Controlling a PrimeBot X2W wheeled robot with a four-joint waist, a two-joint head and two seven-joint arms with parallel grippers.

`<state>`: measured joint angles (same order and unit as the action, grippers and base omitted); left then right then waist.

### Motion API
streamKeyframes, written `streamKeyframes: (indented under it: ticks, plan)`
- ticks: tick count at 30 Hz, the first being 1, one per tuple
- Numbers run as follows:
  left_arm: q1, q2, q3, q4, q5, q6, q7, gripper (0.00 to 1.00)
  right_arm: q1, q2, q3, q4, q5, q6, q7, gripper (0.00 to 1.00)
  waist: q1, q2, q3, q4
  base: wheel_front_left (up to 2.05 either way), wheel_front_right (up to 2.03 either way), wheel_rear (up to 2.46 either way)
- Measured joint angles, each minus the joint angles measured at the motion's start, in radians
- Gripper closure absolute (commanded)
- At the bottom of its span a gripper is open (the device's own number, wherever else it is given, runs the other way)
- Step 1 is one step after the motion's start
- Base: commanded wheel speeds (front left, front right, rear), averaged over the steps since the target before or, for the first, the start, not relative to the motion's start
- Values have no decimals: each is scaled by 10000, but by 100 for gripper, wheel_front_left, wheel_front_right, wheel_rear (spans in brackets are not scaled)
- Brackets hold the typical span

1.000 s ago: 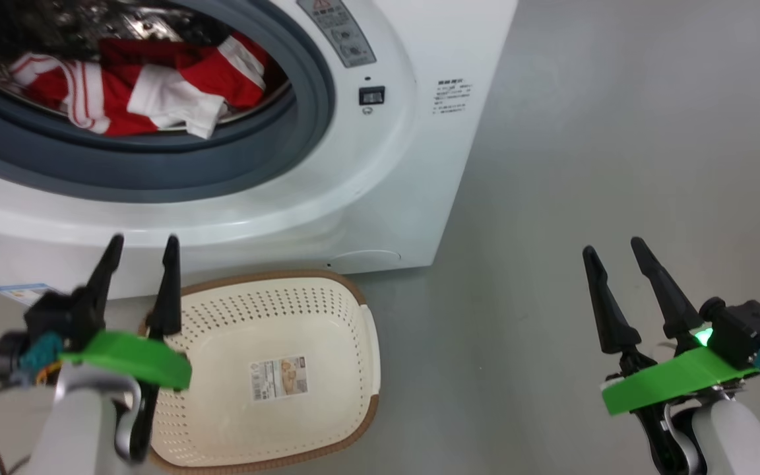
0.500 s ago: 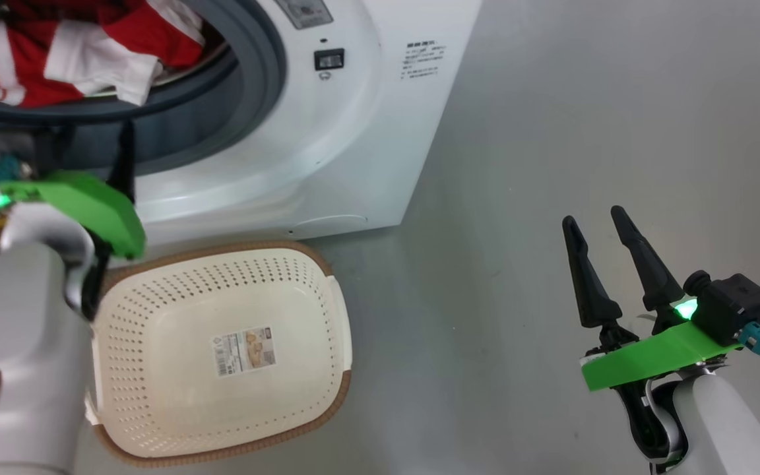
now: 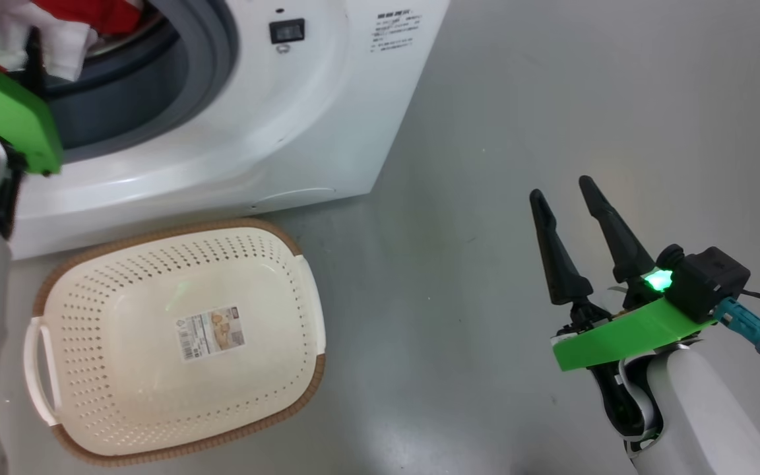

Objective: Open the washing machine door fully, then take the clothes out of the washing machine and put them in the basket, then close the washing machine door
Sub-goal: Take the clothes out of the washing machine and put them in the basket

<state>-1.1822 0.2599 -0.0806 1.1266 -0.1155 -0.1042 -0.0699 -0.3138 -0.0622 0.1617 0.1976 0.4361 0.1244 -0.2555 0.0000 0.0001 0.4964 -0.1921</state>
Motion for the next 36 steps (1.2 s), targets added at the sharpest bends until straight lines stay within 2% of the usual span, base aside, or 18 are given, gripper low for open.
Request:
streamKeyframes:
  ticks: [10, 12, 17, 23, 24, 25, 26, 27, 28, 29, 30, 36]
  plan:
    - [-924, 585, -199, 1081, 203, 295, -198, 0, -357, 56, 330, -2, 6, 0, 2, 0, 0, -1, 517, -400, 0, 0, 0]
    - [-988, 734, -263, 1172, 286, 462, -255, 0, -418, 61, 397, -4, 6, 0, 2, 0, 0, -1, 587, -476, 0, 0, 0]
    - [-1183, 846, -311, 1375, 280, 589, -387, 0, -418, 65, 433, -4, 29, 0, 2, 0, 0, 0, 718, -598, 0, 0, 0]
    - [-1184, 865, -485, 1540, 278, 412, -389, 0, -422, 73, 477, -4, 123, 0, 2, 0, 0, 0, 780, -660, 0, 0, 0]
    - [-1184, 861, -506, 1563, 278, 405, -389, 2, -425, 73, 489, -6, 123, 0, 2, 0, 0, 0, 783, -672, 0, 0, 0]
    - [-1184, 859, -523, 1584, 278, 360, -389, 16, -427, 77, 499, -8, 123, 0, 2, 0, 0, 0, 788, -686, 0, 0, 0]
    - [-1184, 859, -550, 1599, 278, 320, -389, 39, -430, 77, 506, -13, 125, 0, 2, 0, 0, 0, 796, -700, 0, 0, 0]
    - [-1184, 857, -577, 1613, 274, 301, -387, 56, -433, 77, 512, -23, 132, 0, 2, 0, 0, 0, 807, -717, 0, 0, 0]
    - [-1184, 855, -593, 1632, 263, 234, -389, 63, -439, 79, 514, -36, 142, 0, 2, 0, 0, 0, 819, -733, 0, 0, 0]
    - [-1184, 855, -616, 1647, 261, 232, -389, 74, -445, 79, 514, -48, 142, 0, 2, 0, 0, 0, 831, -748, 0, 0, 0]
    - [-1184, 855, -633, 1661, 259, 232, -387, 99, -447, 79, 516, -58, 142, 0, 2, 0, 0, 0, 842, -763, 0, 0, 0]
    - [-1184, 855, -746, 1708, 176, 232, -426, 100, -447, 81, 504, -71, 142, 0, 2, 0, 0, 0, 849, -812, 0, 0, 0]
